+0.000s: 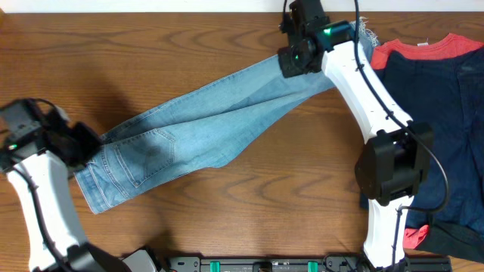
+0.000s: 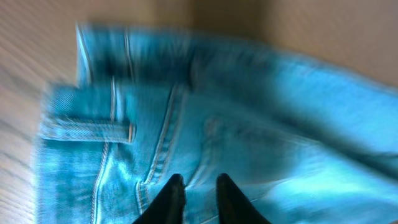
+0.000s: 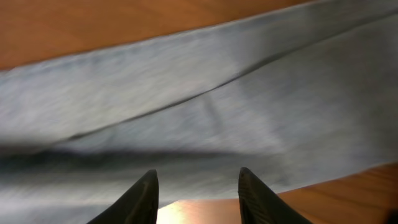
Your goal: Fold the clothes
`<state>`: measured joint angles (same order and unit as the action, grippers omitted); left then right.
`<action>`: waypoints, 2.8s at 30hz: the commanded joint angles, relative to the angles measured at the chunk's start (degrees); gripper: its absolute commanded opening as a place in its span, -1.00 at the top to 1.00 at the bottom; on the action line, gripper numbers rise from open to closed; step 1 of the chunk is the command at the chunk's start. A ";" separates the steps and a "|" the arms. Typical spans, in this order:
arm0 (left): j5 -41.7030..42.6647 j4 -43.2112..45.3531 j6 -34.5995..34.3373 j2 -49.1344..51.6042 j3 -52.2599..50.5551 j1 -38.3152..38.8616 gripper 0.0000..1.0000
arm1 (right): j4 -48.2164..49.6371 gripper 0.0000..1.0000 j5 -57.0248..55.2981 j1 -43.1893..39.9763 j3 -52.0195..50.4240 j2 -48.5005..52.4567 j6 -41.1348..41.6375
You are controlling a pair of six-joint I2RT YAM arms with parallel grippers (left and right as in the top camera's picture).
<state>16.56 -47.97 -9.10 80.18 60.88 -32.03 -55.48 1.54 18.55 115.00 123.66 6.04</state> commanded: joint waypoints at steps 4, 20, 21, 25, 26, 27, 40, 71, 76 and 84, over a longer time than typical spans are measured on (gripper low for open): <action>-4.66 10.32 -8.46 9.79 -12.92 -0.74 0.78 | 0.59 0.26 0.87 -5.05 -0.46 1.75 1.44; -35.45 22.58 -12.04 17.53 -13.31 -10.62 0.88 | 0.70 0.14 3.41 -5.66 -0.46 2.49 -2.08; -34.49 24.26 -10.95 17.53 -13.20 -10.71 0.87 | 1.92 0.11 3.41 -5.60 -0.46 2.82 -2.08; -31.50 30.75 -7.82 17.55 -13.22 -10.54 0.85 | 7.41 0.07 3.13 -5.51 -0.48 5.53 -4.15; -31.34 32.26 -7.82 17.55 -13.22 -10.54 0.83 | 9.27 0.07 2.60 -5.51 -0.48 6.58 -5.38; -31.08 33.48 -7.80 17.55 -13.22 -10.54 0.82 | 10.88 0.07 1.33 -5.60 -0.48 7.56 -6.01; -24.98 37.83 -3.52 17.55 -13.22 -10.54 0.74 | 26.34 0.04 -1.18 -12.17 -0.46 17.62 -6.14; -24.65 37.31 -2.03 17.55 -13.29 -10.54 0.72 | 29.55 0.17 18.36 -14.23 -0.48 20.39 -9.60; -24.63 37.31 -2.03 17.55 -13.29 -10.54 0.72 | 29.55 0.20 18.21 -14.21 -0.48 20.48 -9.57; -24.61 37.33 -2.05 17.55 -13.29 -10.54 0.72 | 29.40 0.95 19.61 -14.08 -0.46 20.65 -9.64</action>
<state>-9.37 -10.37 -11.90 97.10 48.12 -42.65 -26.06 19.38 3.55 114.54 143.55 -3.53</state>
